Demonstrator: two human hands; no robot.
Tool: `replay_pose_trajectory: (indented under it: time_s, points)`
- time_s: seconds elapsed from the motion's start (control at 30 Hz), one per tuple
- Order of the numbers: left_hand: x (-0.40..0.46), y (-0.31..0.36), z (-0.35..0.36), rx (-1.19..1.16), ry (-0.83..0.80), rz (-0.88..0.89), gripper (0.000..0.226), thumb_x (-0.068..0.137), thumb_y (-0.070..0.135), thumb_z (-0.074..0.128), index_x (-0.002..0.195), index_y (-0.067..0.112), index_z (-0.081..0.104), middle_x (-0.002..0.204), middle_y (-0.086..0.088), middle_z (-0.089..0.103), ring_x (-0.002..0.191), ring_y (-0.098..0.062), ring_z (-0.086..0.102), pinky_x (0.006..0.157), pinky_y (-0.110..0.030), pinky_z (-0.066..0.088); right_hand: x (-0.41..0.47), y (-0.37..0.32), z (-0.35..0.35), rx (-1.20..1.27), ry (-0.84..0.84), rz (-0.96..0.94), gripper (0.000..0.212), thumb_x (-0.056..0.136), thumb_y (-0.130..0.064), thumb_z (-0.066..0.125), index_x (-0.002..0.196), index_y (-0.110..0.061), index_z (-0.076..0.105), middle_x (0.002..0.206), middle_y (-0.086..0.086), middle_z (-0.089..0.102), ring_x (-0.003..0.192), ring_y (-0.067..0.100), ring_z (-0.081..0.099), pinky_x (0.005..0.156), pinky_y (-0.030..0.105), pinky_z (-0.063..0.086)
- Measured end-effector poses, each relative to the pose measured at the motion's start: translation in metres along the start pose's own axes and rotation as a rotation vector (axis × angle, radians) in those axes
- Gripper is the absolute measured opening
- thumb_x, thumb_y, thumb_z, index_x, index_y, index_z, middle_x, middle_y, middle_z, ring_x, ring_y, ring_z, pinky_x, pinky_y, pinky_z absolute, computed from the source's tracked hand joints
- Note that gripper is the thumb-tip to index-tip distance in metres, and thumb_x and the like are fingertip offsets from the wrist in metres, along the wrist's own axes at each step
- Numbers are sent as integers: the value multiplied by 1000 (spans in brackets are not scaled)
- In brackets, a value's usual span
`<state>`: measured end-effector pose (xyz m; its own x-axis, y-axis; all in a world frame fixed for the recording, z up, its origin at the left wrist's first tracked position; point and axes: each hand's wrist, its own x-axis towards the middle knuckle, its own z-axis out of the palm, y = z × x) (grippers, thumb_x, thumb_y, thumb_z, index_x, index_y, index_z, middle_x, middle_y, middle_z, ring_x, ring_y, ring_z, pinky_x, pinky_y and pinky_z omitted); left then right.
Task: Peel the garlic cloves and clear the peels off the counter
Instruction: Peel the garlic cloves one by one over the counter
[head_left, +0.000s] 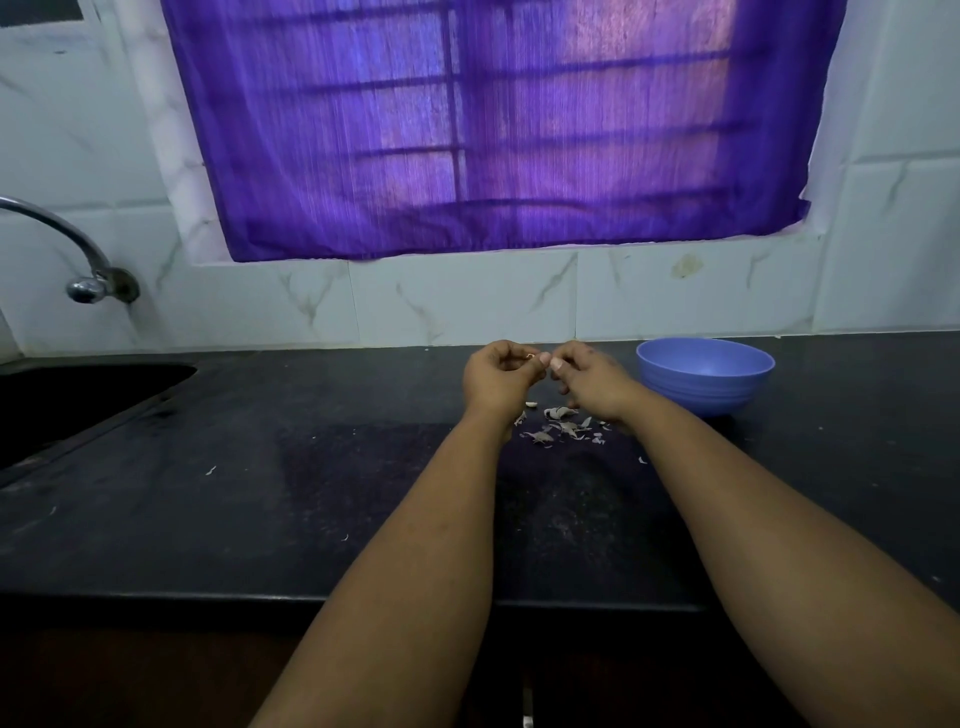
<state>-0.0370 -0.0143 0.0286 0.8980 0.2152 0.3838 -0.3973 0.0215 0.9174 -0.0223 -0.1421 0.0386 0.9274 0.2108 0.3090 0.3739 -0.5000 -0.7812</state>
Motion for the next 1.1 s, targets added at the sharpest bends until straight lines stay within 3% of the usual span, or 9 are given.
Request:
replay_pose_trajectory:
  time_s: [0.17, 0.23, 0.33, 0.43, 0.63, 0.73, 0.87, 0.97, 1.1]
  points:
    - [1, -2, -1, -36, 35, -39, 16, 79, -1, 74, 73, 8, 63, 71, -6, 67, 69, -14, 66, 70, -24, 56, 1, -3, 1, 156, 48, 39, 12, 103, -19, 40, 99, -15, 51, 89, 0, 53, 74, 10, 50, 69, 30, 49]
    - [3, -2, -4, -59, 85, -82, 16, 79, 1, 75, 72, 8, 62, 71, -6, 67, 69, -14, 65, 64, -23, 53, 1, -3, -1, 218, 82, 31, 11, 101, -15, 43, 95, -15, 52, 84, -1, 53, 72, 10, 50, 65, 26, 47]
    - [6, 0, -5, -124, 112, -105, 19, 78, -3, 73, 70, 8, 61, 71, -8, 65, 70, -13, 62, 65, -19, 53, 4, 3, -7, 73, 150, 15, 14, 89, -14, 64, 78, -22, 60, 77, -1, 64, 76, 19, 61, 74, 35, 54]
    - [4, 2, -2, -156, 77, -90, 23, 76, -11, 71, 72, 8, 60, 73, -6, 64, 70, -13, 62, 71, -21, 54, 2, 6, -12, 49, 208, 28, 17, 77, -9, 75, 75, -24, 67, 72, 2, 71, 76, 17, 69, 82, 37, 58]
    - [3, 3, -2, -160, 52, -47, 28, 73, -17, 70, 77, 9, 59, 75, -5, 64, 72, -9, 63, 71, -17, 55, 1, 3, -14, 44, 187, 64, 35, 83, 7, 56, 70, -23, 69, 78, 4, 73, 85, 18, 71, 88, 39, 57]
    - [3, 3, -2, -165, 39, -47, 27, 73, -16, 71, 78, 7, 60, 77, -6, 65, 73, -10, 64, 72, -18, 56, 1, 4, -13, 49, 192, 62, 27, 83, 4, 58, 78, -20, 72, 77, 4, 73, 80, 15, 72, 83, 33, 58]
    - [3, 2, -1, -179, 29, -48, 26, 72, -16, 72, 79, 6, 60, 78, -8, 66, 73, -11, 65, 69, -18, 55, -1, 1, -15, 134, 258, 21, 6, 83, -7, 71, 82, -13, 73, 66, 3, 69, 59, 9, 67, 59, 16, 54]
    - [3, 1, -1, -164, 29, -44, 26, 72, -17, 72, 78, 6, 61, 77, -9, 66, 72, -12, 65, 69, -18, 55, 0, 0, -15, 231, 305, 26, 9, 83, -21, 75, 86, -13, 72, 70, 3, 68, 61, 10, 63, 66, 21, 56]
    - [1, 2, 1, -137, -11, -41, 25, 72, -15, 73, 79, 6, 60, 76, -8, 66, 71, -11, 65, 69, -17, 55, -4, -2, -11, 303, 183, 0, 6, 84, -17, 74, 80, -17, 69, 76, 5, 70, 69, 12, 64, 74, 26, 55]
